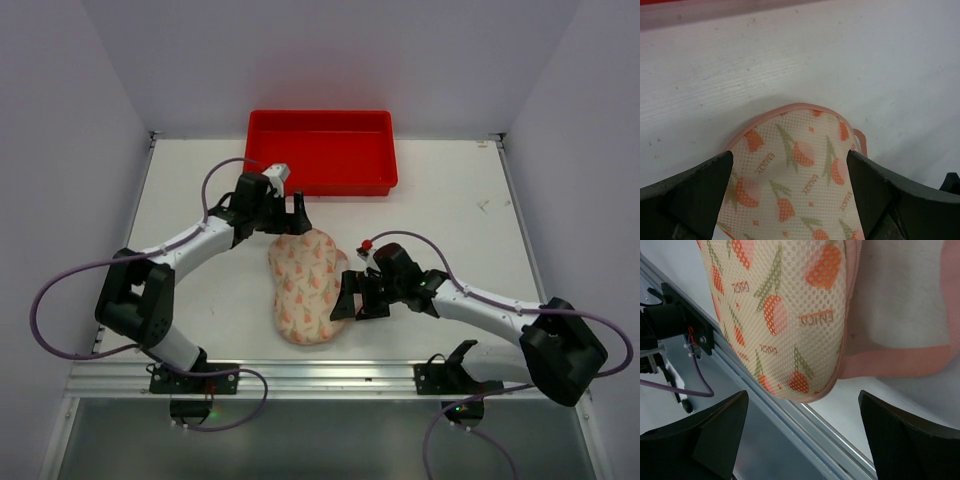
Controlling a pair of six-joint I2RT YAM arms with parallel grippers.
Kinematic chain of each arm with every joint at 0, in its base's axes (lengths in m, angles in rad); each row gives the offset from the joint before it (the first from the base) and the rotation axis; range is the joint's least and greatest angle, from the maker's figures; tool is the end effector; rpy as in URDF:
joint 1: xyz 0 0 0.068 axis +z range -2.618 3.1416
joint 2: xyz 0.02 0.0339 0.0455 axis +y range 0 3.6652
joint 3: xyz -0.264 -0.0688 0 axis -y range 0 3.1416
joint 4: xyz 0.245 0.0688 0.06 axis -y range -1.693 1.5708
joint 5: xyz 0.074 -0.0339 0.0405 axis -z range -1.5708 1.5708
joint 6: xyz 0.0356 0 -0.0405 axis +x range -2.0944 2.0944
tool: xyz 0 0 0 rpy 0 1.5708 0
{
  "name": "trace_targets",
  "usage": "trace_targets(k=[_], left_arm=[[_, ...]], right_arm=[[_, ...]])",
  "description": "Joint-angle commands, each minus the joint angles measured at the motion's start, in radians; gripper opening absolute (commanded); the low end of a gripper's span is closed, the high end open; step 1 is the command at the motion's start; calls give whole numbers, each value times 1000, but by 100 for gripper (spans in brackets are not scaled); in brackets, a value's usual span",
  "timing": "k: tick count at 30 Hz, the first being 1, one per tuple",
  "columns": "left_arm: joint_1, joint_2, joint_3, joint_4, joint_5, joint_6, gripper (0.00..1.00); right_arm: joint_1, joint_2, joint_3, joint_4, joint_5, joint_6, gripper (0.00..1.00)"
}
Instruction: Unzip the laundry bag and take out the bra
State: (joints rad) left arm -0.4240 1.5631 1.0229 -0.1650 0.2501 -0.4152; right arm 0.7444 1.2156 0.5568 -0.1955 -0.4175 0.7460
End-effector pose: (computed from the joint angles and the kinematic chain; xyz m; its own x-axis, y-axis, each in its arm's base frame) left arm 0.3077 -0.1485 0.2326 -0.7707 -0.0809 -0.6321 0.2836 0.8447 -0.4540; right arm 0.1584 0.1655 0.1781 -0.9606 -0.0414 -0.2748 -0.2222 0.7080 0.6703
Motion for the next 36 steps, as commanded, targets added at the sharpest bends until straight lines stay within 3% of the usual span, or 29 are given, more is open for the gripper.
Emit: trace_targets(k=[1, 7, 14, 17, 22, 25, 29, 31, 32, 36], left_arm=[[-9, 35, 8, 62, -92, 26, 100], [-6, 20, -141, 58, -153, -60, 100], [5, -194, -415, 76, -204, -165, 100], [7, -271, -467, 71, -230, -195, 100], [11, -394, -445, 68, -239, -229, 100], [13, -475, -405, -5, -294, -243, 100], [11, -680, -399, -146, -353, -286, 100], [8, -763, -444, -175, -309, -347, 100], [4, -832, -495, -171, -219, -371, 100], [-51, -899, -615, -127, -57, -520, 100]], right_arm=[[7, 72, 11, 97, -96, 35, 92], [4, 202, 49, 99, -90, 27, 85], [-91, 216, 118, 36, 89, -29, 71], [-198, 208, 181, 22, 144, -69, 67], [-224, 261, 330, 2, 224, -161, 63], [-224, 251, 405, -16, 232, -200, 68], [-224, 98, 358, -41, 246, -229, 84], [-223, 36, 315, -64, 240, -249, 88], [-221, 7, 269, -70, 232, -254, 91], [-217, -158, 157, -85, 160, -246, 99]])
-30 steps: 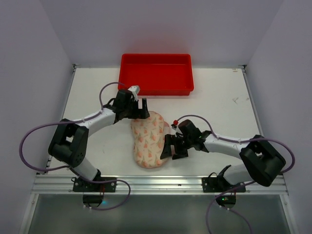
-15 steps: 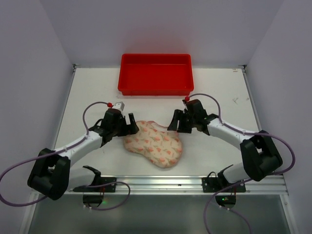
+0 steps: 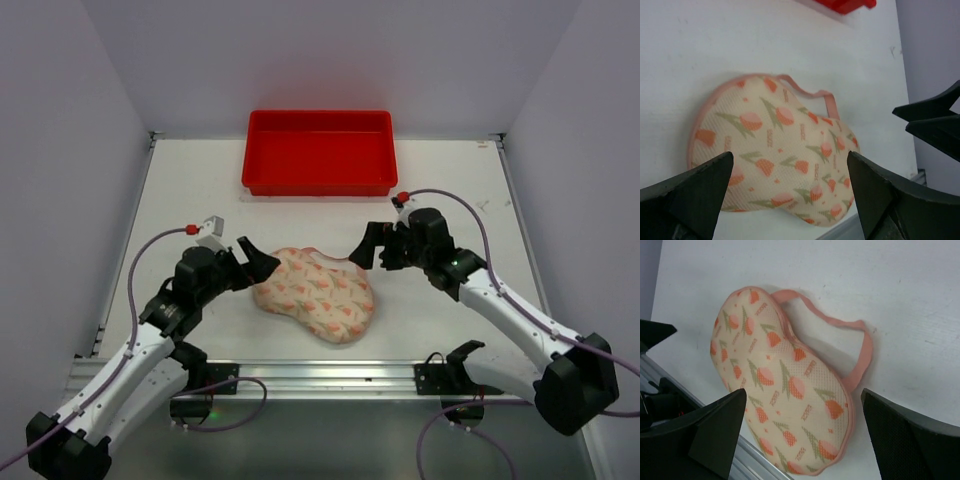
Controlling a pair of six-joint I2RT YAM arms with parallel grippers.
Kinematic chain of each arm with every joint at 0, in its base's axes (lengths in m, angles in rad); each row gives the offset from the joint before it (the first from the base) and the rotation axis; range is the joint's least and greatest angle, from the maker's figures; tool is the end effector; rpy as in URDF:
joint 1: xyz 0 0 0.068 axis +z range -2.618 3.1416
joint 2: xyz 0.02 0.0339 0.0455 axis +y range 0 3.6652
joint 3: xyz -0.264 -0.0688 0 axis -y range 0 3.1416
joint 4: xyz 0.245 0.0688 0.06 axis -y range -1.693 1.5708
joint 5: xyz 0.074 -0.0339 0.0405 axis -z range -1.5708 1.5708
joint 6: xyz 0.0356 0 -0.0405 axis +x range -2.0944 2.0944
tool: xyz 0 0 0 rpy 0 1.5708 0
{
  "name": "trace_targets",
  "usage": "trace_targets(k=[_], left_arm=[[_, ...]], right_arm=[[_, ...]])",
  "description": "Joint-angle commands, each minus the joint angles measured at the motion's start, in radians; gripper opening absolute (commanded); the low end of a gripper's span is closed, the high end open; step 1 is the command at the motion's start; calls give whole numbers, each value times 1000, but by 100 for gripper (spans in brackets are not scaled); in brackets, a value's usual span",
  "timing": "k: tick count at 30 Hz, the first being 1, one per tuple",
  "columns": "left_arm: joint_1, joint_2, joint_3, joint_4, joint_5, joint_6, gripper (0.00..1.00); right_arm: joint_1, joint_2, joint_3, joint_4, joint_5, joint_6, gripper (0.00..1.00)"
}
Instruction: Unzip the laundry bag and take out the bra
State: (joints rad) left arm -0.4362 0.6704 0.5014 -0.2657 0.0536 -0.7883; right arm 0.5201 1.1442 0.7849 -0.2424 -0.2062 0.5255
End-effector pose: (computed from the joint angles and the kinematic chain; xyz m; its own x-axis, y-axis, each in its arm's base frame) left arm 0.1479 -0.0711 0.2493 -0.5995 -0.5018 -0.6235 0.0578 0.7498 -0.6591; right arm 0.2141 0.1310 0.2623 -0.7424 0.1407 -0.6550 -0.3011 0.8033 0.5138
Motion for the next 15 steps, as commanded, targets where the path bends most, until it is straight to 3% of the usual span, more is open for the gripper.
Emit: trace_targets(k=[1, 7, 11, 15], left_arm=[[-59, -17, -118, -3, 150, -175, 100], [-229, 6, -210, 170, 63, -316, 98], [-315, 196, -235, 370, 16, -362, 96], [-312, 355, -216, 535, -82, -379, 88]], right_arm=[[8, -107, -88, -40, -76, -19, 99], [69, -208, -167, -40, -165, 2, 99], [90, -184, -193, -17, -168, 21, 99], [93, -149, -226, 57, -209, 36, 99]])
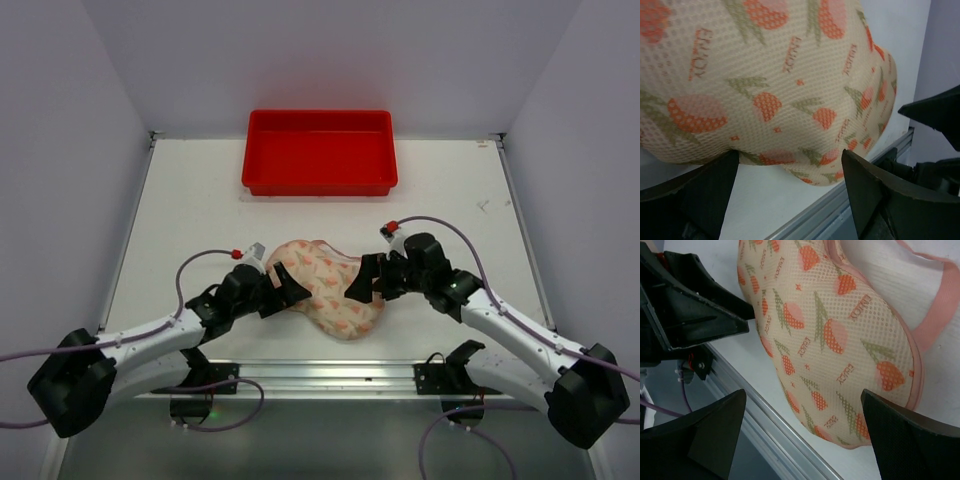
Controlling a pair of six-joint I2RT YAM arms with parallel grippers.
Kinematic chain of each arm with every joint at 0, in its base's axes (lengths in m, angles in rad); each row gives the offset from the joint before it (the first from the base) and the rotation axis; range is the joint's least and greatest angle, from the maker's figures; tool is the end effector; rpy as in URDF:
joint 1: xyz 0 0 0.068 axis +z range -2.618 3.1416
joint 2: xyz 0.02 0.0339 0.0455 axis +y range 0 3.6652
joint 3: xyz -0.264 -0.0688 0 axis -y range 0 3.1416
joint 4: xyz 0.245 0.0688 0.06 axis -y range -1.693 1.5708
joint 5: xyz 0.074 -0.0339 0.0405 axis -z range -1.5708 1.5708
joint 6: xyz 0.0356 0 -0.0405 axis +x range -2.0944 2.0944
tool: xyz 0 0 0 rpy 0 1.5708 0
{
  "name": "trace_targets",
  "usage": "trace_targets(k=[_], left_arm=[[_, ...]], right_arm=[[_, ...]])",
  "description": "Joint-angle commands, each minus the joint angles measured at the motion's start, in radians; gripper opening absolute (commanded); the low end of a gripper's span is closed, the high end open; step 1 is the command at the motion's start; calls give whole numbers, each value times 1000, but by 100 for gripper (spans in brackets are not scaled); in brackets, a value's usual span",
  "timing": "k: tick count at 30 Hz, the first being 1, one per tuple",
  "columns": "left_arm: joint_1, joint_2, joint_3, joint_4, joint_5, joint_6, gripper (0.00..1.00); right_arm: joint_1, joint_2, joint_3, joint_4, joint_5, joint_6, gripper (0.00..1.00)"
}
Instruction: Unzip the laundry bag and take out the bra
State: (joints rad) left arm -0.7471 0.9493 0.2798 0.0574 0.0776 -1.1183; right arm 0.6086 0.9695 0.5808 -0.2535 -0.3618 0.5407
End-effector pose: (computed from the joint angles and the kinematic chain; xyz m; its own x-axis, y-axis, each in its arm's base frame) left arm 0.1340 -0.1279 0.1602 -0.8355 -0.4484 -0.3178 -0.0626 0.6521 -0.7555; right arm 0.1618 0.1281 0.2296 -0.8163 0.0180 -0.5774 -0.4049 0.6952 0.5940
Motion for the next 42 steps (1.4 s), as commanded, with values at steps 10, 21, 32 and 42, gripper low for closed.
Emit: trace_targets(k=[10, 21, 32, 42], left_arm=[[159, 368, 205, 285, -98, 46, 81], [172, 246, 104, 255, 165, 101, 98], [112, 450, 38, 495, 142, 6, 69], [32, 436, 111, 579, 102, -57, 0]], right_arm=[[11, 290, 42, 242, -54, 19, 96], [0, 569, 220, 277, -3, -24, 95], [-1, 551, 228, 264, -20, -53, 96], [26, 151, 64, 186, 104, -33, 96]])
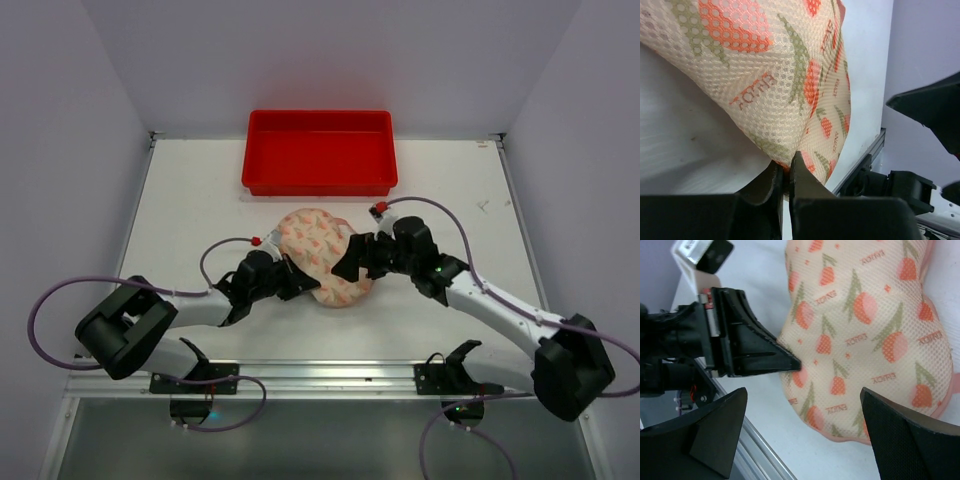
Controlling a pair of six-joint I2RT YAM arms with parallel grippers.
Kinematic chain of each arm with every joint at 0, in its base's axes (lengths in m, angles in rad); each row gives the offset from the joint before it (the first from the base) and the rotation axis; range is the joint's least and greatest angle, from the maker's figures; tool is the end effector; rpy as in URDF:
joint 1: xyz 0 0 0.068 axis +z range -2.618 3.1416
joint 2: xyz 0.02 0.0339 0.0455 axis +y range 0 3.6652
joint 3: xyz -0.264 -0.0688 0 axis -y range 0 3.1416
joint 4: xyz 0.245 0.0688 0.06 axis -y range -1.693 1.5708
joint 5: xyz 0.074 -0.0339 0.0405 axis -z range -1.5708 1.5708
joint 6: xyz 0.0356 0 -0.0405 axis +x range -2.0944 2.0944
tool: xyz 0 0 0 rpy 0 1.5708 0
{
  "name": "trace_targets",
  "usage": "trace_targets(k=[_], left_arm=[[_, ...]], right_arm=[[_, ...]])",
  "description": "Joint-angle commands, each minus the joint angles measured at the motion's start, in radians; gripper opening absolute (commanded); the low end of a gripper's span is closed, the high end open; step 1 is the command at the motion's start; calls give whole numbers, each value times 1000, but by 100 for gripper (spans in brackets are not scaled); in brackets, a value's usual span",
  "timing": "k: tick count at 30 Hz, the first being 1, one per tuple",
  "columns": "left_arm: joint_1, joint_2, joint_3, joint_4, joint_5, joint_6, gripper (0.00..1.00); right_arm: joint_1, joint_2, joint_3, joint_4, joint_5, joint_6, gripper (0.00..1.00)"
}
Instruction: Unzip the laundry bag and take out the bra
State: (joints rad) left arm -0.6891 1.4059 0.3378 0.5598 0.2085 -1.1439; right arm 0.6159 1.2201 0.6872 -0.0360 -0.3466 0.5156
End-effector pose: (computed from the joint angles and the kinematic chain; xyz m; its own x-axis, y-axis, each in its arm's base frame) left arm 0.1824 -0.1598 0.1352 -0.8488 -0.4545 -0.2700 -0.0266 0.5467 -0.8369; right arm 0.2064 0.1609 0.2307 -0.7656 0.0263 -0.6427 -0.4591 0.6775 0.5746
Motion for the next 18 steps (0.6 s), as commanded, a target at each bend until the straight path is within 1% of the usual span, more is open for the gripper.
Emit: trace_targets(k=[1, 2, 4, 5, 7, 8, 9, 10, 11, 15, 18], left_arm=[[-39, -22, 69, 69, -49, -45, 0], [-44, -24, 78, 54, -57, -80, 0], [-56, -24, 96, 37, -76, -121, 0], [-59, -24, 101, 35, -83, -167, 0], [-67, -24, 119, 32, -106, -203, 0], [-70, -24, 130, 2, -119, -236, 0], [-73, -25, 153, -18, -133, -252, 0], [-81, -28, 165, -38, -156, -266, 0], [-82, -30, 179, -85, -165, -292, 0], [-89, -45, 221, -172, -189, -355, 0], [-90, -71, 245, -238, -199, -389, 0]], right_arm=[[28, -160, -66, -51, 104, -8, 96], [39, -184, -75, -60, 115, -12, 95], [86, -224, -103, -71, 141, -11, 89], [103, -255, -112, -68, 150, 0, 86], [168, -280, -133, -47, 181, 11, 77], [217, -293, -136, -45, 201, 12, 72], [240, -292, -138, -44, 224, 11, 65], [264, -289, -138, -42, 274, 5, 63], [280, -268, -138, -39, 291, 3, 61], [344, -193, -138, 10, 345, -6, 54], [380, -139, -121, 25, 451, -8, 54]])
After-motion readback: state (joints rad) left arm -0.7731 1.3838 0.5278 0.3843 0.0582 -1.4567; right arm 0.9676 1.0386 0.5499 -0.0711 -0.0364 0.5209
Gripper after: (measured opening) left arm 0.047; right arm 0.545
